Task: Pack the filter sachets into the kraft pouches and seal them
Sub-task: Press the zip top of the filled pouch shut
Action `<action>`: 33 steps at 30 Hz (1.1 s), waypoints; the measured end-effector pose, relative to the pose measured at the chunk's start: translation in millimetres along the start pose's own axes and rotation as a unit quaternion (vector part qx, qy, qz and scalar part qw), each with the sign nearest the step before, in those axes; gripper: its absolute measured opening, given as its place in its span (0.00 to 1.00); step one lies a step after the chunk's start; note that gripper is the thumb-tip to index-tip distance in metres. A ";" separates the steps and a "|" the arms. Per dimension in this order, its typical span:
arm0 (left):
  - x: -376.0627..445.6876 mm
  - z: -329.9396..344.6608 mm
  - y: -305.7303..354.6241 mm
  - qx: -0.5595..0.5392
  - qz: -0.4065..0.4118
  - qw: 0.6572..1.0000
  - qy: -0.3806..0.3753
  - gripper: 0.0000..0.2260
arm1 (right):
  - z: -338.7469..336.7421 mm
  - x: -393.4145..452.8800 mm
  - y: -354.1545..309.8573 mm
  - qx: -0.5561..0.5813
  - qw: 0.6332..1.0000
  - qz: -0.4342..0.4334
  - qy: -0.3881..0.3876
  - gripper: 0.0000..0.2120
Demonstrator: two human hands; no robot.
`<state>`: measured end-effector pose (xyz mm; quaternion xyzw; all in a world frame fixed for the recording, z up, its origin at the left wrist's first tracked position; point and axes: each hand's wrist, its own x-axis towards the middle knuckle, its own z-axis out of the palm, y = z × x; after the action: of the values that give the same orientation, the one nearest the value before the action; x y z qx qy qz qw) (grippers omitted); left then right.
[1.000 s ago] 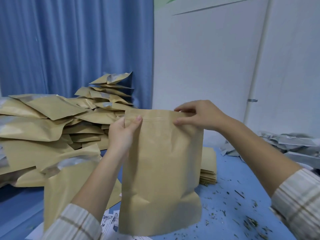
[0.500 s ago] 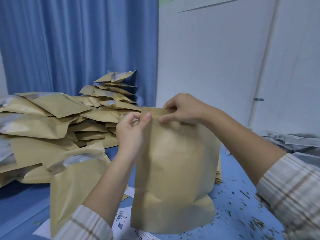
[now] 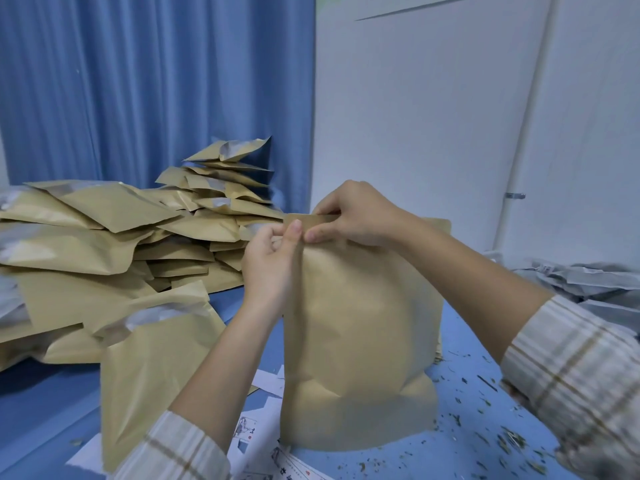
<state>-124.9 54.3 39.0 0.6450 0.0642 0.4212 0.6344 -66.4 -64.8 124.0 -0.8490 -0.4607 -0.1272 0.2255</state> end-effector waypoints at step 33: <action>-8.1 5.3 9.3 -0.047 -0.019 0.999 -0.021 0.06 | -34.8 -16.0 32.8 -0.137 0.990 -0.005 -0.044 0.13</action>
<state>-131.0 43.5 44.2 0.6219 0.0430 0.3983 0.6728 -47.8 -109.4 138.7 -0.8742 -0.4527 -0.1530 0.0859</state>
